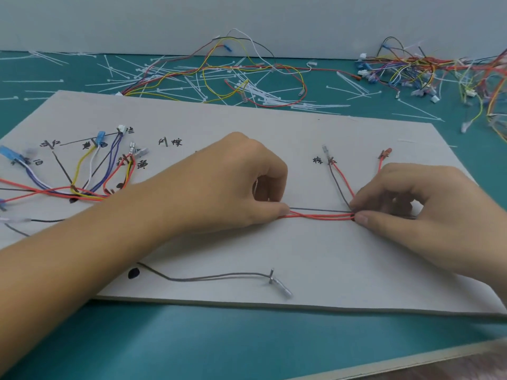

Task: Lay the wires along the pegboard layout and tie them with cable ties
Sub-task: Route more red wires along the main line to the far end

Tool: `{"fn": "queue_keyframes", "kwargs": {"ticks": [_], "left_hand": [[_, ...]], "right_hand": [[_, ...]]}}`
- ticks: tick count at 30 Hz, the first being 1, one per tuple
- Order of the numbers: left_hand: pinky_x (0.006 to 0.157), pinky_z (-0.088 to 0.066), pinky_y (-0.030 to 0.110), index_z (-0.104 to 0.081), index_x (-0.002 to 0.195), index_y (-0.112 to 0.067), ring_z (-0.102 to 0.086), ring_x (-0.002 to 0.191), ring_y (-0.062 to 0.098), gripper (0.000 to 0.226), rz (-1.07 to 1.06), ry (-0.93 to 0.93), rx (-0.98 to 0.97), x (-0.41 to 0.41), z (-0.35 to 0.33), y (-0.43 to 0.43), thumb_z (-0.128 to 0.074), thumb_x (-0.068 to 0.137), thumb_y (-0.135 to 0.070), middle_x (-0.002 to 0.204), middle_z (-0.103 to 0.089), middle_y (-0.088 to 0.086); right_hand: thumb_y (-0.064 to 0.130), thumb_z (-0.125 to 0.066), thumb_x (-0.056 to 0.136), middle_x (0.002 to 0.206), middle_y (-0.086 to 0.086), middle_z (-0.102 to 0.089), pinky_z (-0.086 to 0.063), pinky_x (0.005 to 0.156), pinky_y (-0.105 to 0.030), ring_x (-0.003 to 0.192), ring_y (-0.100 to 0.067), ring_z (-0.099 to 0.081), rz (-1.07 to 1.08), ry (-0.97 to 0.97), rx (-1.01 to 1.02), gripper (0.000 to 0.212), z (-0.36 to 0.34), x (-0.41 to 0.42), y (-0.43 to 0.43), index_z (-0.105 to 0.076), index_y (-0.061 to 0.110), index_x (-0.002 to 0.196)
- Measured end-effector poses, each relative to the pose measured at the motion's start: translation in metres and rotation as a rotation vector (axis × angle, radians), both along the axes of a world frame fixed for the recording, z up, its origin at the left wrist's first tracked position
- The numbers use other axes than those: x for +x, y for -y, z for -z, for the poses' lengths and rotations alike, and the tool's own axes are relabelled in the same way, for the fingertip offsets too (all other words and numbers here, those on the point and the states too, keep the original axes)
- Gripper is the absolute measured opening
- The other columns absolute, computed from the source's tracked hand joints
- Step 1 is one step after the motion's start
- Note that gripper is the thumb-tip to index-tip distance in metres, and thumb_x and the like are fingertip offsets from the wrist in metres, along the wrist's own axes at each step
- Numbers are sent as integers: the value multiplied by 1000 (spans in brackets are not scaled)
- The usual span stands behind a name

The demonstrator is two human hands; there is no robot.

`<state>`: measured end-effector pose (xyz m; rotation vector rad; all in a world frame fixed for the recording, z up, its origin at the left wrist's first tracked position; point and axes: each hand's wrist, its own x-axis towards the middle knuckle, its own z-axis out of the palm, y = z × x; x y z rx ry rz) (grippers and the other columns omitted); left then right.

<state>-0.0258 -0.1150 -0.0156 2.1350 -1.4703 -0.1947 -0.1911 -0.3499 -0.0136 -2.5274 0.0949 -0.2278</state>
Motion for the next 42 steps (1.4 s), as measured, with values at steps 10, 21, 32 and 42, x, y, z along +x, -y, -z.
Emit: {"fn": "queue_keyframes", "kwargs": {"ticks": [10,21,32,42], "left_hand": [[65,-52,36,-55,75,-29,-55,72,4,31,-133,7,-16,-10,4,19,-79,79,-47,72,-57,-12],[58,-36,28,-59,77,-29,-56,75,3,45,-355,28,32,-26,9,36,-74,69,-70,74,-60,-13],[54,-25,26,-49,72,-29,-51,67,5,50,-417,120,61,-34,5,56,-67,64,-75,69,-57,-12],[66,-30,35,-34,68,-29,-50,68,19,55,-409,194,-23,-42,6,62,-65,68,-74,68,-55,-10]], "right_hand": [[15,-70,86,78,17,-69,-44,58,-22,65,-6,-60,185,-49,-8,19,-15,36,6,-73,34,87],[26,-76,82,74,8,-72,-41,57,-23,71,-10,-65,241,-209,-176,8,-26,99,-9,-73,31,76],[12,-65,79,76,-6,-71,-41,53,-20,73,-18,-63,271,-196,-297,15,-28,111,-28,-77,20,73],[11,-68,76,76,2,-73,-40,55,-20,74,-10,-63,307,-210,-230,16,-31,109,-25,-77,25,76]]}}
